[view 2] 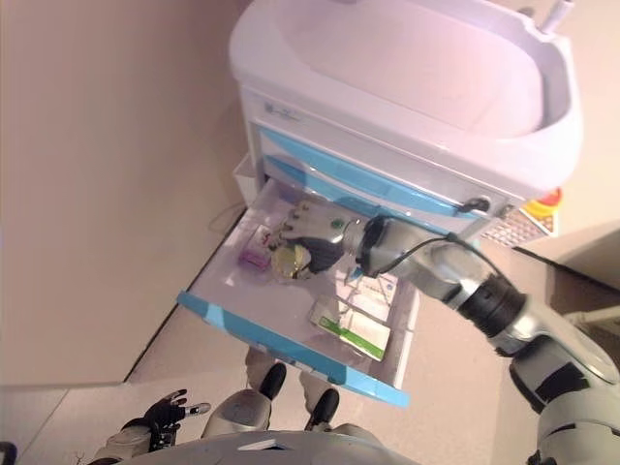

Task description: Open the drawer and pick up the medicine

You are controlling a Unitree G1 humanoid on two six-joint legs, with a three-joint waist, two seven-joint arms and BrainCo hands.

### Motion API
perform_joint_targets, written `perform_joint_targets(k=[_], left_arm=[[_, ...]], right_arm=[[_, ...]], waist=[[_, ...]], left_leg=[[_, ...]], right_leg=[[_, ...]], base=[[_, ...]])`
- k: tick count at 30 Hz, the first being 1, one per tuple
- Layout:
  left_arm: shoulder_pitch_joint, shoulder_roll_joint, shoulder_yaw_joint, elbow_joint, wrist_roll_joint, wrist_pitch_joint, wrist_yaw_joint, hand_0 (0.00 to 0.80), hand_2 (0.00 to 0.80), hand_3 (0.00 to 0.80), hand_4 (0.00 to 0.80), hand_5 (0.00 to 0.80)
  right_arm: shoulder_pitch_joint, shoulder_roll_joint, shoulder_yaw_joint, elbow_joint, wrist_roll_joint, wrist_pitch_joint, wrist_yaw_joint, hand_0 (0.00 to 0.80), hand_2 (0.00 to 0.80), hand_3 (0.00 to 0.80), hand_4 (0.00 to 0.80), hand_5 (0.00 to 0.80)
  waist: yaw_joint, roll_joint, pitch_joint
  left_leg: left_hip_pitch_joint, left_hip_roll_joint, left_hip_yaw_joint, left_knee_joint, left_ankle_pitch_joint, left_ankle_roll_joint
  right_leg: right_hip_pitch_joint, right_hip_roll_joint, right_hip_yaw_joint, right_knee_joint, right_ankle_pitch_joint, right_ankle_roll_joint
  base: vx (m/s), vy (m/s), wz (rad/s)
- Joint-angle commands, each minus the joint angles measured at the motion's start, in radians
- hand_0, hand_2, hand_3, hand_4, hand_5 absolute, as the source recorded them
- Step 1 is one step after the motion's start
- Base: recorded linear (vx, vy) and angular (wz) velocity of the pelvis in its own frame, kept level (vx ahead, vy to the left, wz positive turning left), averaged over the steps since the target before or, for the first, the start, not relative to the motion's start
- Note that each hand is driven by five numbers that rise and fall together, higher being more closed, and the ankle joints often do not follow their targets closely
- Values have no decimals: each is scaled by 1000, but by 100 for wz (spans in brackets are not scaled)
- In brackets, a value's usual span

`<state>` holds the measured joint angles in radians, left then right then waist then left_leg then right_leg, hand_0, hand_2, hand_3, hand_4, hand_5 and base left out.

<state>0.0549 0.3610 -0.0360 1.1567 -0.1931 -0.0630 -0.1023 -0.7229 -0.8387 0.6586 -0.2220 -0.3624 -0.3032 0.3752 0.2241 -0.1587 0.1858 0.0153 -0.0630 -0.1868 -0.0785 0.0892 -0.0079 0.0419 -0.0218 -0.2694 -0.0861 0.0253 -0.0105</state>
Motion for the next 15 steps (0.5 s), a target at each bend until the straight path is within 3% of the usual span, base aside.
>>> perform_joint_targets(k=[1, 7, 10, 15], left_arm=[[6, -10, 16, 82, 37, -8, 14, 0, 0, 0, 0, 0], [18, -9, 16, 93, 10, -19, 22, 0, 0, 0, 0, 0], [15, -5, 14, 99, 0, -11, 22, 0, 0, 0, 0, 0], [29, -4, 8, 94, -10, 4, 24, 0, 0, 0, 0, 0]], right_arm=[[-94, -64, -37, -66, 275, 50, 130, 800, 800, 800, 800, 800], [-237, -172, -80, -48, 573, 199, 252, 800, 800, 800, 800, 800], [-308, -180, -82, 26, 612, 258, 241, 800, 800, 800, 800, 800], [-409, -205, -80, 192, 604, 282, 187, 800, 800, 800, 800, 800]], waist=[[-29, 17, -72], [-64, 13, -105], [-72, 12, -116], [-76, 11, -126]], left_leg=[[-15, -14, 27, -9, -61, 8], [11, -12, 65, -9, -72, 9], [21, -13, 73, -9, -75, 9], [34, -16, 76, -9, -78, 9]], right_leg=[[30, 20, 36, 42, -46, 56], [41, 21, 70, 42, -43, 58], [49, 21, 77, 40, -42, 58], [61, 20, 78, 41, -42, 59]], base=[[21, 36, -35], [46, 34, -27], [61, 17, -8], [63, 20, -2]])
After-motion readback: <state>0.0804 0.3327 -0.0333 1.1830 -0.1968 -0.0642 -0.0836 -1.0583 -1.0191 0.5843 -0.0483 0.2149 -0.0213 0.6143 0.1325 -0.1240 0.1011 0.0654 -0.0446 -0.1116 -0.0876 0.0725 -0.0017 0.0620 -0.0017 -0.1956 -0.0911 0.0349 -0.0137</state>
